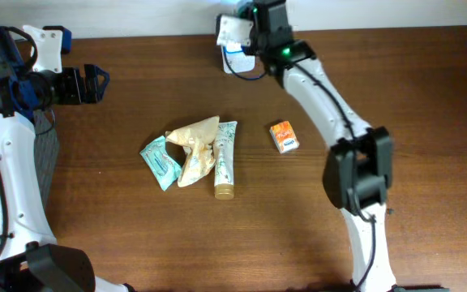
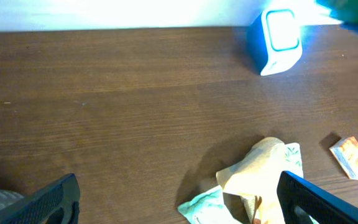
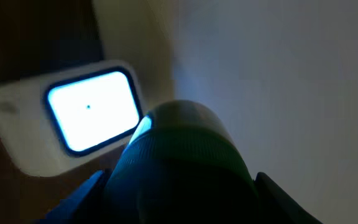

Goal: Scan the item barcode
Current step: 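Carry the jar right and set it down, right gripper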

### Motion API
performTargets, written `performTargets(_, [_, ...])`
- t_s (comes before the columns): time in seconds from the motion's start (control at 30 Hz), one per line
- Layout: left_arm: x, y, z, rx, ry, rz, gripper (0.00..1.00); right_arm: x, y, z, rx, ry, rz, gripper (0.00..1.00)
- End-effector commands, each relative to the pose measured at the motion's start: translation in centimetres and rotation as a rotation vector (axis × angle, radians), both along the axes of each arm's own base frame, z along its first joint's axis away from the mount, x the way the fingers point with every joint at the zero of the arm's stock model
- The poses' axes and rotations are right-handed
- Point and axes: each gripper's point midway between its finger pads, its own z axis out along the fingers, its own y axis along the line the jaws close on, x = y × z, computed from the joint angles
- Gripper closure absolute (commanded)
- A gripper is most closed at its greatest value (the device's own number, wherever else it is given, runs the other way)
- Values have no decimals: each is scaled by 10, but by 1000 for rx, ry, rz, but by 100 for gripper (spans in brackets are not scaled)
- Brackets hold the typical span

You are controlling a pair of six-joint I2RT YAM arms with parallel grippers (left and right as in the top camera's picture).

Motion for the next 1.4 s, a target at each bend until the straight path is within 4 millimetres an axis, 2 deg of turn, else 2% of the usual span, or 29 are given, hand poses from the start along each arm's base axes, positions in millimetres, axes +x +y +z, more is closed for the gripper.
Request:
performTargets(0.0, [2,-1,4,-11,-11,0,1,-42,-38,115,506,81,-177,45])
performTargets(0.03, [2,-1,4,-11,-11,0,1,-58,-49,109,577,192,-221,43])
performTargets(0.1, [2,-1,4,-11,-11,0,1,-91,-79,83,646,424,-321,43])
performTargets(0.13, [2,-1,4,-11,-11,0,1,-117,-103,54,654,603,-413,43])
performTargets(0.23, [2,-1,4,-11,-11,0,1,-161,-145,1,603,878,-599,40])
performTargets(0.33, [2,-1,4,-11,-11,0,1,-189,-191,-37,575,1059,-777,45])
performTargets(0.4, [2,-1,4,-11,-11,0,1,-194,-222,-51,575,1083,-903,45])
performTargets(0.47, [2,-1,4,-11,-11,0,1,-197,-269,-69,592,1068,-1094,45])
performTargets(0.6, [2,-1,4,-11,-11,0,1,-210,-311,-102,642,1111,-1218,47])
performTargets(0.67, [2,-1,4,-11,-11,0,1,-213,-325,-121,660,1109,-1245,47])
performTargets(0.73, [2,-1,4,-11,-11,0,1,-214,-329,-138,658,1103,-1254,47])
performTargets(0.83, [2,-1,4,-11,-11,0,1,-206,-341,-154,627,1035,-1271,46])
performTargets(0.87, [2,-1,4,-11,-11,0,1,-203,-342,-155,631,1021,-1267,44])
performTargets(0.9, [2,-1,4,-11,-11,0,1,-200,-343,-154,634,1010,-1264,38])
performTargets(0.97, [2,-1,4,-11,-11,0,1,-198,-343,-154,637,1003,-1262,19])
performTargets(1.03, [2,-1,4,-11,-11,0,1,-199,-342,-154,638,1006,-1262,5])
performTargets(1.1, [2,-1,4,-11,-11,0,1,-199,-340,-143,652,1005,-1252,2])
performTargets(1.17, [2,-1,4,-11,-11,0,1,-195,-340,-111,669,963,-1248,2])
performTargets(1.2, [2,-1,4,-11,-11,0,1,-191,-338,-86,704,925,-1268,2])
performTargets(1.23, [2,-1,4,-11,-11,0,1,-188,-329,-48,765,878,-1302,2])
performTargets(1.27, [2,-1,4,-11,-11,0,1,-187,-318,-23,823,853,-1340,2])
performTargets(1.3, [2,-1,4,-11,-11,0,1,-187,-308,-9,860,845,-1354,2])
performTargets(1.37, [2,-1,4,-11,-11,0,1,-187,-263,11,894,912,-1253,2])
